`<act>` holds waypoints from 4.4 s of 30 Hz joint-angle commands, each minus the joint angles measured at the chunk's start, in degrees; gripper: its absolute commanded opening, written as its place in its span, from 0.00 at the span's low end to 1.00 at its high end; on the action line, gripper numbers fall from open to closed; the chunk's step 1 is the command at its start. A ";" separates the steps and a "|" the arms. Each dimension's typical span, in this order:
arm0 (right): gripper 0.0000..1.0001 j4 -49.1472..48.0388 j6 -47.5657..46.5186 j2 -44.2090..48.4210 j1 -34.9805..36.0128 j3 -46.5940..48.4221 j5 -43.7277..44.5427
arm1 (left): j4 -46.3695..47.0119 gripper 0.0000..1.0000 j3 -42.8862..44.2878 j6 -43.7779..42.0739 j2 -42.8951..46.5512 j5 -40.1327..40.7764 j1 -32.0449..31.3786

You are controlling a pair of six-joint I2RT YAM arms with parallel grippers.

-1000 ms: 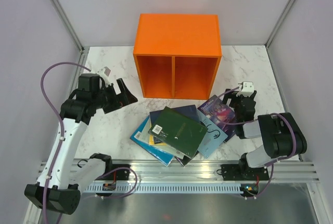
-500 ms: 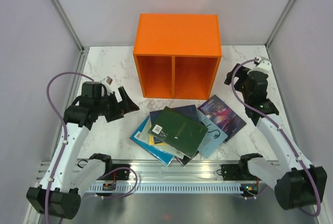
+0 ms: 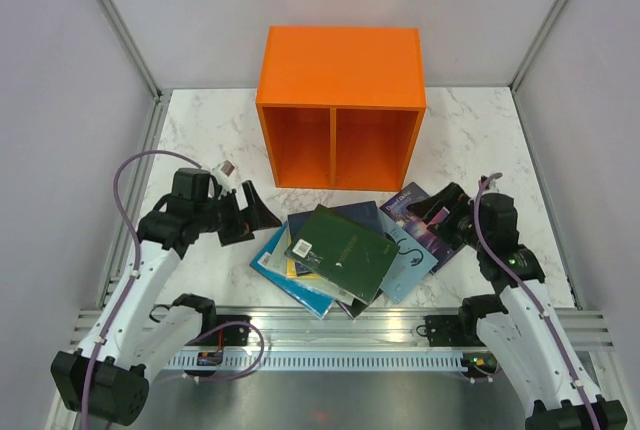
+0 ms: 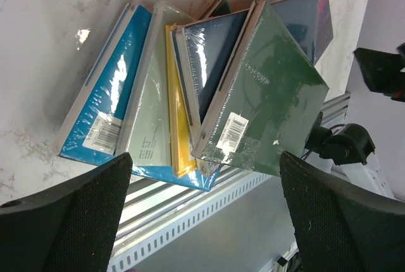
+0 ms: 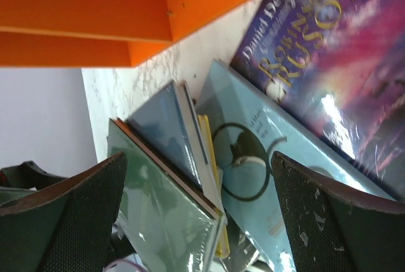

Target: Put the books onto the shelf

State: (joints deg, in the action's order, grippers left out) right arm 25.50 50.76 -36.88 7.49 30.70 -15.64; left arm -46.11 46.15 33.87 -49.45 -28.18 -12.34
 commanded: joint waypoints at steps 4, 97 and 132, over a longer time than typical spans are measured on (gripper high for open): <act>0.97 1.05 9.09 6.20 -0.01 -8.98 -7.56 | 7.86 0.98 -1.76 0.76 -3.36 -5.12 -1.11; 0.00 -5.89 31.24 -12.51 19.50 30.64 6.94 | 7.88 1.00 20.20 22.45 -1.00 6.66 -13.41; 0.00 -27.23 44.77 -13.49 41.36 21.08 20.27 | 9.81 1.00 19.24 36.71 0.22 4.89 -14.12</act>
State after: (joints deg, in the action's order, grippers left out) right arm 10.04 91.29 -51.64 44.77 52.18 0.16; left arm -39.07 63.37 68.84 -50.37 -21.02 -25.69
